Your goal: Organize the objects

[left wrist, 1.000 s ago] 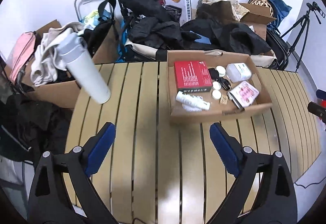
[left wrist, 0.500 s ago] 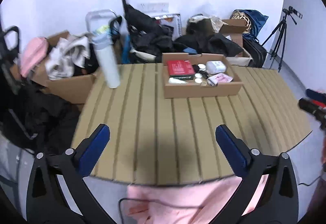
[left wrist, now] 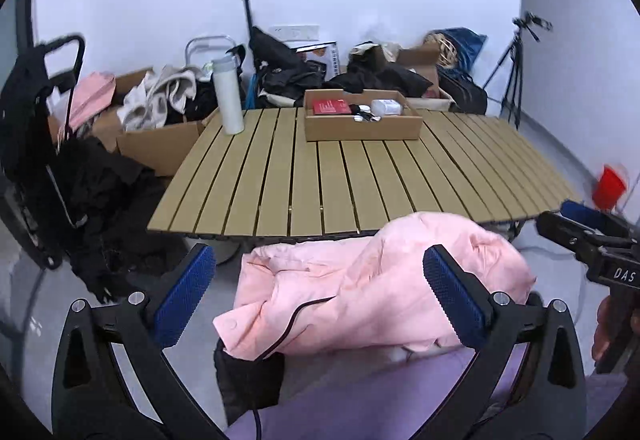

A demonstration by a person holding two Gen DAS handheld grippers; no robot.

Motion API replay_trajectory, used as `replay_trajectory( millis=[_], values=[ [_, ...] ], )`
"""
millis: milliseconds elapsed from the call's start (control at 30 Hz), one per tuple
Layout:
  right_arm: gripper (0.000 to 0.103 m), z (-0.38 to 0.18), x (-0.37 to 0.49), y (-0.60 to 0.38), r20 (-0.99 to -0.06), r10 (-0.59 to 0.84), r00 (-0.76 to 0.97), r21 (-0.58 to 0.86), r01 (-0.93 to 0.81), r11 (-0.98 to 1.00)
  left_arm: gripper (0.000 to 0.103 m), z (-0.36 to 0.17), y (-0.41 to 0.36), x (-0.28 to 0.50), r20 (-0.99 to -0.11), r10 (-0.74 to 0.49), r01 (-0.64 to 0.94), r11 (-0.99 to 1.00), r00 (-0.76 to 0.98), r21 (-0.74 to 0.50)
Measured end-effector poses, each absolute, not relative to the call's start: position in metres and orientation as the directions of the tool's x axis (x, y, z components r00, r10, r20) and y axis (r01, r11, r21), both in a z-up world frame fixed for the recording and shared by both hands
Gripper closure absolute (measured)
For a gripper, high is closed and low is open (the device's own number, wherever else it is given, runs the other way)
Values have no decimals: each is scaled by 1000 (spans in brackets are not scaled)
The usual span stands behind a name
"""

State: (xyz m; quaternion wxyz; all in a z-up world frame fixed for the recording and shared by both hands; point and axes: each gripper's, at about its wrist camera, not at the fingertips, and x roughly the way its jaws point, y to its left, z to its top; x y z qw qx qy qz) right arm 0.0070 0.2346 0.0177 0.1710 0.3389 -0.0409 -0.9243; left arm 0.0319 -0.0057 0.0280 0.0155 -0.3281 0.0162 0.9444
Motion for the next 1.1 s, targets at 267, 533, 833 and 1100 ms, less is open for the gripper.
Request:
replay_trajectory(
  millis=[267, 533, 833, 1100],
  values=[
    [9, 16, 11, 218, -613, -284, -738, 98, 286, -953, 0, 24, -7, 33, -621, -7, -8, -1000, -784, 20],
    [9, 16, 14, 224, -609, -282, -741, 120, 265, -957, 0, 21, -7, 35, -622, -7, -2, -1000, -783, 13],
    [9, 15, 15, 221, -612, -276, -741, 103, 271, -957, 0, 22, -6, 36, -620, -8, -5, -1000, -784, 19],
    [9, 16, 16, 221, -608, -280, -743, 100, 278, -955, 0, 24, -7, 36, -617, -6, -8, -1000, -787, 19]
  ],
)
